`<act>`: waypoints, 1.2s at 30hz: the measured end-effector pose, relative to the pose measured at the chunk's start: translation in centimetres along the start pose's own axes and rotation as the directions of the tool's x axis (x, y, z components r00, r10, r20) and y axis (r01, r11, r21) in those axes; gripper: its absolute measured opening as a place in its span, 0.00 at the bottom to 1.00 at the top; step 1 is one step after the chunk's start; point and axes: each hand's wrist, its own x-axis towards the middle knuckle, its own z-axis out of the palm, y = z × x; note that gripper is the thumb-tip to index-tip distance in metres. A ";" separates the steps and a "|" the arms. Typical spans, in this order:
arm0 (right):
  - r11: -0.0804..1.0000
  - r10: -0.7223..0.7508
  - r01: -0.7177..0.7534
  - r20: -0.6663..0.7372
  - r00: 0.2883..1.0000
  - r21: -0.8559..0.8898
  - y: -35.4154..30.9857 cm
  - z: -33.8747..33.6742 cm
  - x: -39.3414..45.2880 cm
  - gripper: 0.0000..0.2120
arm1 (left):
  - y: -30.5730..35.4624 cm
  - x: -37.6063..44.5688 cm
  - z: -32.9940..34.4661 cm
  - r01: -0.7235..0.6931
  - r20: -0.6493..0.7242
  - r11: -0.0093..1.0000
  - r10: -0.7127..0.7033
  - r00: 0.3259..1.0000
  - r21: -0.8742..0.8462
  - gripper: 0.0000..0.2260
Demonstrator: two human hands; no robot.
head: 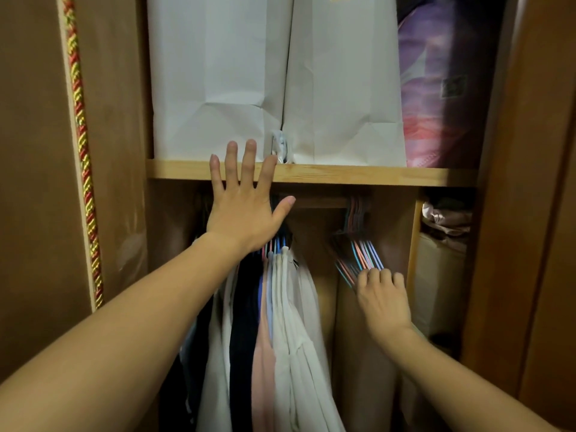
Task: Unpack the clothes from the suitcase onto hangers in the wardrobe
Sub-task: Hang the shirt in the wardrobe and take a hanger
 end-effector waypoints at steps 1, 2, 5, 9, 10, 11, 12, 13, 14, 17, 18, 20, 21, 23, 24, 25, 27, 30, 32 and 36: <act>1.000 0.009 -0.009 0.009 1.000 -0.025 0.0 0.2 0.2 0.17 | 0.0 0.0 0.0 -0.003 -0.005 1.000 0.003 1.000 -0.001 0.36; 1.000 0.000 0.000 -0.006 1.000 0.012 0.0 0.0 0.3 0.16 | -0.1 0.0 0.1 -0.007 -0.009 1.000 0.007 1.000 -0.003 0.36; 0.988 -0.003 0.005 -0.013 1.000 0.152 0.2 -1.9 0.5 0.14 | 0.0 0.0 0.2 -0.009 -0.013 1.000 0.009 1.000 0.004 0.36; 0.949 0.057 -0.034 -0.064 0.996 0.314 -0.1 -3.5 1.3 0.13 | 0.0 0.1 0.3 0.000 -0.007 1.000 0.000 1.000 0.017 0.37; 0.943 0.069 -0.036 -0.088 0.994 0.332 -0.3 -3.7 1.1 0.12 | 0.1 0.0 0.2 0.002 0.001 1.000 -0.002 1.000 0.020 0.37; 0.931 0.078 -0.031 -0.117 0.990 0.363 -0.6 -3.8 0.9 0.11 | 0.1 0.0 0.2 0.004 0.002 1.000 -0.004 1.000 0.017 0.37; 0.911 0.090 -0.025 -0.140 0.986 0.411 -0.8 -3.8 0.7 0.09 | 0.1 -0.1 0.1 0.011 0.005 1.000 -0.011 1.000 0.013 0.36; 0.895 0.098 -0.018 -0.156 0.983 0.447 -1.0 -3.5 0.3 0.09 | 0.3 -0.1 0.1 0.023 0.002 1.000 -0.023 1.000 -0.005 0.36; 0.879 0.113 -0.016 -0.176 0.978 0.477 -1.3 -3.2 -0.3 0.08 | 0.7 -0.1 -0.1 0.045 -0.001 0.999 -0.045 0.999 -0.023 0.36; 0.837 0.159 -0.009 -0.229 0.960 0.547 -1.2 -1.2 -4.9 0.08 | 3.6 -1.4 -0.3 0.102 -0.049 0.976 -0.113 0.992 -0.195 0.37; 0.828 0.179 0.000 -0.265 0.948 0.560 -0.8 0.3 -7.8 0.09 | 5.3 -3.1 0.2 0.092 -0.061 0.949 -0.115 0.992 -0.302 0.37; 0.784 0.200 0.001 -0.253 0.947 0.621 0.3 3.7 -14.6 0.12 | 8.7 -8.0 1.8 0.032 -0.025 0.849 -0.053 0.998 -0.527 0.36; 0.764 0.205 -0.011 -0.227 0.952 0.645 1.0 5.4 -18.4 0.12 | 10.3 -11.2 3.0 0.021 0.006 0.780 -0.021 1.000 -0.625 0.34; 0.712 0.230 -0.114 -0.076 0.970 0.693 2.9 8.6 -27.4 0.13 | 14.1 -19.0 5.7 0.067 0.131 0.638 0.053 0.990 -0.767 0.31; 0.685 0.233 -0.175 0.015 0.972 0.707 4.0 9.8 -31.3 0.13 | 15.8 -22.6 6.6 0.111 0.196 0.581 0.085 0.977 -0.806 0.29; 0.663 0.257 -0.266 0.122 0.959 0.700 5.4 10.8 -36.8 0.13 | 18.7 -27.0 7.0 0.172 0.286 0.536 0.137 0.948 -0.826 0.28; 0.620 0.268 -0.366 0.250 0.930 0.694 7.4 11.8 -45.0 0.11 | 22.6 -33.7 7.1 0.319 0.474 0.482 0.240 0.847 -0.816 0.28; 0.528 0.334 -0.600 0.503 0.797 0.601 11.3 10.2 -58.0 0.13 | 29.9 -44.5 5.8 0.242 0.546 0.527 0.555 0.628 -0.814 0.26; 0.442 0.415 -0.713 0.581 0.700 0.544 13.2 8.4 -64.5 0.15 | 32.8 -50.4 5.3 0.094 0.533 0.556 0.715 0.453 -0.826 0.26; 0.335 0.488 -0.872 0.726 0.485 0.357 17.2 4.0 -77.5 0.18 | 37.9 -59.1 0.8 0.033 0.476 0.476 0.872 0.115 -0.879 0.17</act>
